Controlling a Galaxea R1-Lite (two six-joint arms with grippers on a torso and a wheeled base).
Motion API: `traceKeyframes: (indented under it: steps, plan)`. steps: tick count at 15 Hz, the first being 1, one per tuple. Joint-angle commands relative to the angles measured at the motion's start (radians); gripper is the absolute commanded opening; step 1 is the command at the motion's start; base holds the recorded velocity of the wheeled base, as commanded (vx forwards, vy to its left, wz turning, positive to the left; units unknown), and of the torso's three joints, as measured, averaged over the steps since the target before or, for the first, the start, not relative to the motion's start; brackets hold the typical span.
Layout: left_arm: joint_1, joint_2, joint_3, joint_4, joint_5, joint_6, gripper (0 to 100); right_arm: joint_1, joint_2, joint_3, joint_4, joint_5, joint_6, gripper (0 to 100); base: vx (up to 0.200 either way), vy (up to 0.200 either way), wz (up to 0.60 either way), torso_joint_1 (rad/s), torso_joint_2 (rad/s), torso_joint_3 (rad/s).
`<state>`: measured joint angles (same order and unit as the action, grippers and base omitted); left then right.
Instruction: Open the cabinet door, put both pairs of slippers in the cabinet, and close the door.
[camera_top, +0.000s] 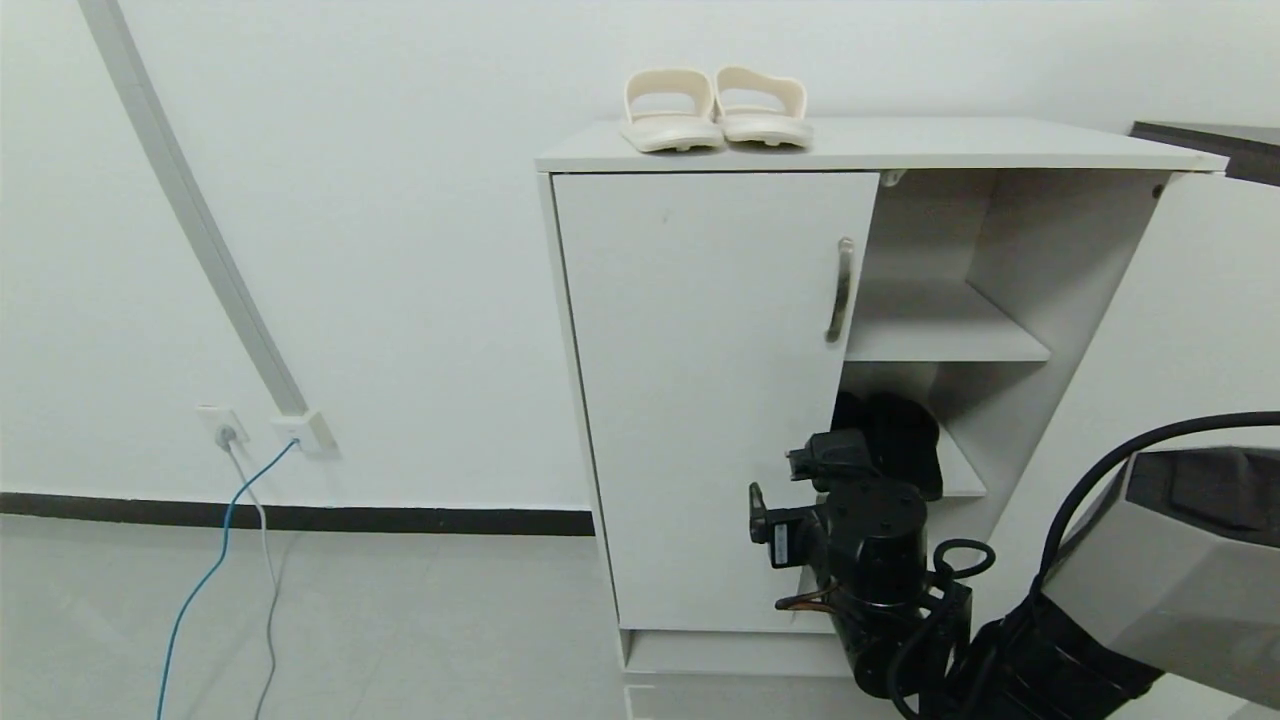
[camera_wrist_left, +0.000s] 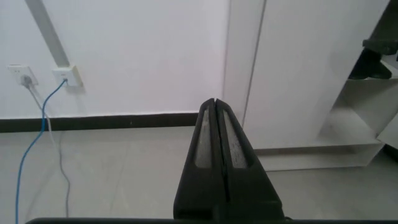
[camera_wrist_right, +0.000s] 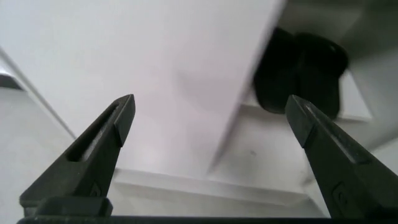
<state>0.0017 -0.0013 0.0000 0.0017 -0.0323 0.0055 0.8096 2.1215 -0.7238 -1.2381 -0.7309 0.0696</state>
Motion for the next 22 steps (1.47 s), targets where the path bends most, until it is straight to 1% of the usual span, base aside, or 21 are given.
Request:
traceKeyframes:
  steps: [1, 2, 4, 22]
  plan:
    - [0.0, 0.001, 0.0, 0.0, -0.001, 0.001, 0, 0.0, 0.0, 0.015, -0.027, 0.005, -0.017, 100, 0.0, 0.0, 0.0, 0.0, 0.0, 0.0]
    - [0.0, 0.001, 0.0, 0.0, -0.001, 0.001, 0, 0.0, 0.0, 0.02, -0.058, 0.013, -0.03, 100, 0.0, 0.0, 0.0, 0.0, 0.0, 0.0]
    - [0.0, 0.001, 0.0, 0.0, 0.0, -0.001, 0, -0.001, 0.0, 0.032, -0.075, 0.013, -0.053, 100, 0.0, 0.0, 0.0, 0.0, 0.0, 0.0]
    - [0.0, 0.001, 0.0, 0.0, 0.0, 0.001, 0, -0.01, 0.0, 0.04, -0.077, 0.013, -0.056, 100, 0.0, 0.0, 0.0, 0.0, -0.01, -0.007]
